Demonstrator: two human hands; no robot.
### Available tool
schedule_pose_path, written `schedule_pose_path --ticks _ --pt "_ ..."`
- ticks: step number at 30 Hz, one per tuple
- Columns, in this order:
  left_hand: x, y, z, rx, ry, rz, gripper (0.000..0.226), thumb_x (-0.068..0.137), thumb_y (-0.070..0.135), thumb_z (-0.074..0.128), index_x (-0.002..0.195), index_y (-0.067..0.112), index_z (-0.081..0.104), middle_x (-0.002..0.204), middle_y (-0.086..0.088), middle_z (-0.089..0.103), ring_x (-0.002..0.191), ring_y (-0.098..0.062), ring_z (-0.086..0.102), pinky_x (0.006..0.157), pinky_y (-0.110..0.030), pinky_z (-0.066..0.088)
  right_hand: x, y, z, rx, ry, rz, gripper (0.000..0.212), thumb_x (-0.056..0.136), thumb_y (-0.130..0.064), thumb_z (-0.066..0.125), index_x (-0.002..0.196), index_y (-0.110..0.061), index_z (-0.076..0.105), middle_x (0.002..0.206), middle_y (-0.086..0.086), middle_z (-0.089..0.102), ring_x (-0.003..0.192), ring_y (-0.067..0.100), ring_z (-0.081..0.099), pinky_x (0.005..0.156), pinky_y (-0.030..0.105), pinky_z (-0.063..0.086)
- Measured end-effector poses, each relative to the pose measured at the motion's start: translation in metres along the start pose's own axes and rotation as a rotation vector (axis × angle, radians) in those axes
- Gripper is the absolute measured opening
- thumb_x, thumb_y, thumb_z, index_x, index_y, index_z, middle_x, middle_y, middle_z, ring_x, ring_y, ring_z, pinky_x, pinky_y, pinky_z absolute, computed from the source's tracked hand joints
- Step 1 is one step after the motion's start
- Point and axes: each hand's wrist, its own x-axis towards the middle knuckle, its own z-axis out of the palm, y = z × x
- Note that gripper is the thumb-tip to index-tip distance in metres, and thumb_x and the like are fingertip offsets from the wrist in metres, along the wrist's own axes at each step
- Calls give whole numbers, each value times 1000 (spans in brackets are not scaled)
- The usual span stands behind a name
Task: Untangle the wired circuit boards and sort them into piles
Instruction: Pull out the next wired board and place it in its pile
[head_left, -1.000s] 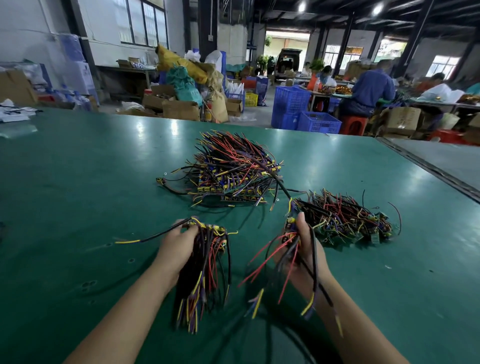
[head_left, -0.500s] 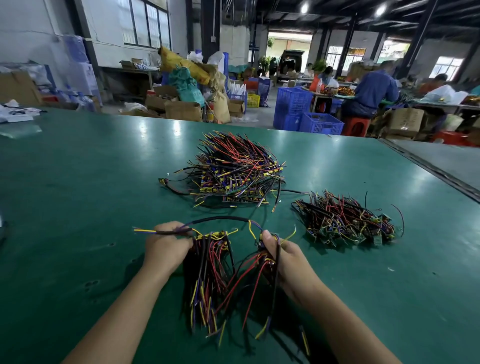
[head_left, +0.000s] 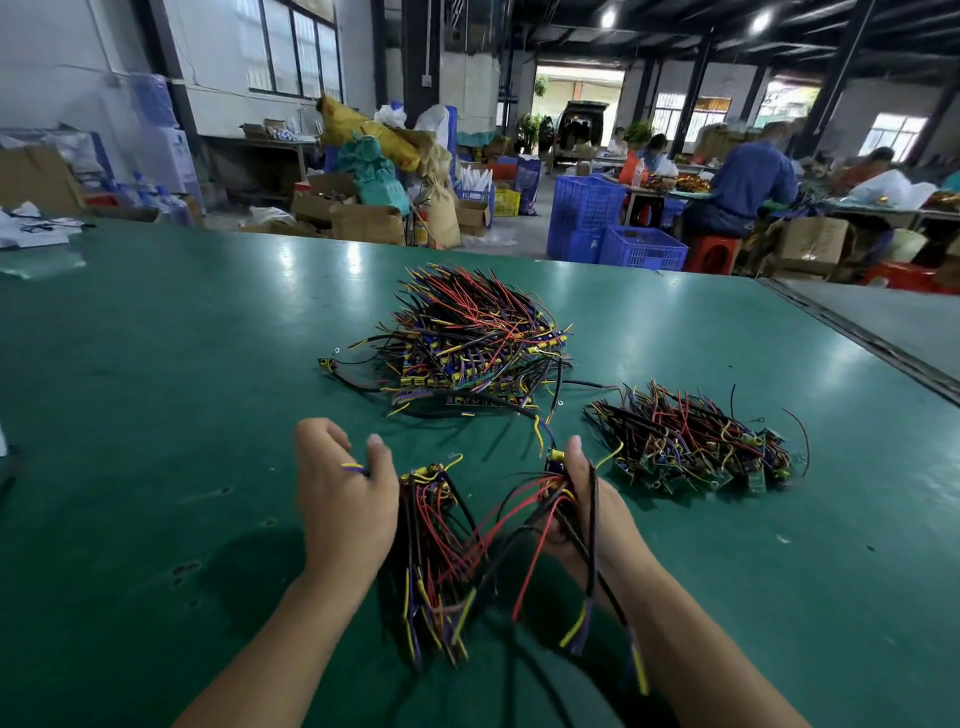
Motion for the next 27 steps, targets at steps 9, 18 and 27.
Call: schedule_pose_path --ticks 9,18,27 --pt "16 -21 -3 -296 -297 -485 39 84 25 74 60 6 49 65 -13 71 51 -22 63 47 -26 46 3 6 3 182 -54 -31 31 81 -44 59 74 -15 70 68 4 62 52 10 55 48 20 49" --pt "-4 1 -4 -69 -378 70 21 80 2 72 81 20 63 81 10 66 78 -4 61 74 -18 46 7 7 3 291 -18 29 36 80 -47 61 91 -16 75 101 13 73 80 18 67 64 29 56" --pt "-10 18 -2 -793 -671 -370 22 89 25 58 75 9 64 71 -10 65 55 -15 59 52 -26 48 0 -13 2 577 -22 8 38 82 -44 58 63 -16 74 67 0 70 58 12 69 54 22 55"
